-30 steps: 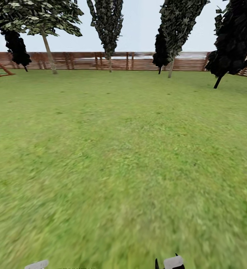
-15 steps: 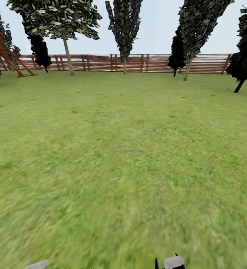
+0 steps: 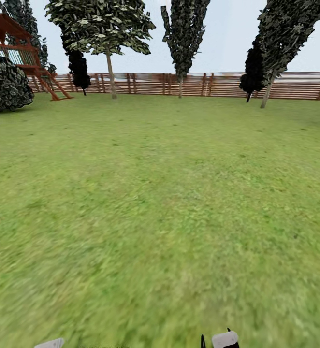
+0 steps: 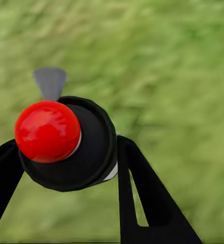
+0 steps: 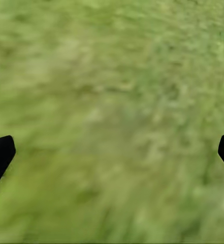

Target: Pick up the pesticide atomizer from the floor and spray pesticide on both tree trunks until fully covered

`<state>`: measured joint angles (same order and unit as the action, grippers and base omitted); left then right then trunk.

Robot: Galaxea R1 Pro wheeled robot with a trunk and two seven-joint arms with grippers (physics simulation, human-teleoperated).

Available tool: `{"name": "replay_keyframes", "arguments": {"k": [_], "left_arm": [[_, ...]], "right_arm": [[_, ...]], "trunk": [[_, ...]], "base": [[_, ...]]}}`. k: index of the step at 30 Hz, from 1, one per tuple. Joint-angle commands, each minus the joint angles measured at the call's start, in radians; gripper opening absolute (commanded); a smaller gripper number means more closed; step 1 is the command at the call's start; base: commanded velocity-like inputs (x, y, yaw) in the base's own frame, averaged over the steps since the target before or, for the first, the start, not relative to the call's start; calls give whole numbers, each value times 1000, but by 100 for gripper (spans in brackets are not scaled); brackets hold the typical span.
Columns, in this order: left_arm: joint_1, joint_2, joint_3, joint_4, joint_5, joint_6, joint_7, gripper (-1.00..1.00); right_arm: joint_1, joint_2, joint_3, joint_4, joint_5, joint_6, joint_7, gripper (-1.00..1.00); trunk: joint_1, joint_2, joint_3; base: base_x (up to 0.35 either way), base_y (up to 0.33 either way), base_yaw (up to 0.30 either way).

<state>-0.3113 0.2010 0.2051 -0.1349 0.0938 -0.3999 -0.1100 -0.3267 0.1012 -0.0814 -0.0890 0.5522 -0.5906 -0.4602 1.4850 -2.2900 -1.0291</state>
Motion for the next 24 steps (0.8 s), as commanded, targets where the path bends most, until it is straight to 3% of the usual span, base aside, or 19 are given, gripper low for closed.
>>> {"name": "replay_keyframes", "arguments": {"k": [1,6,17,24], "left_arm": [[0,0,0,0,0,1,0,-100],[0,0,0,0,0,0,1,-100],[0,0,0,0,-2,1,5,-100],[0,-1,0,0,-1,0,9,-100]], "right_arm": [[0,0,0,0,0,0,0,100],[0,0,0,0,0,0,0,100],[0,0,0,0,0,0,1,100],[0,-8,3,0,3,2,3,100]], "trunk": [[0,0,1],[0,0,4],[0,0,11],[0,0,11]], "base": [[0,0,253],[29,7,253],[290,117,249],[322,91,33]]}}
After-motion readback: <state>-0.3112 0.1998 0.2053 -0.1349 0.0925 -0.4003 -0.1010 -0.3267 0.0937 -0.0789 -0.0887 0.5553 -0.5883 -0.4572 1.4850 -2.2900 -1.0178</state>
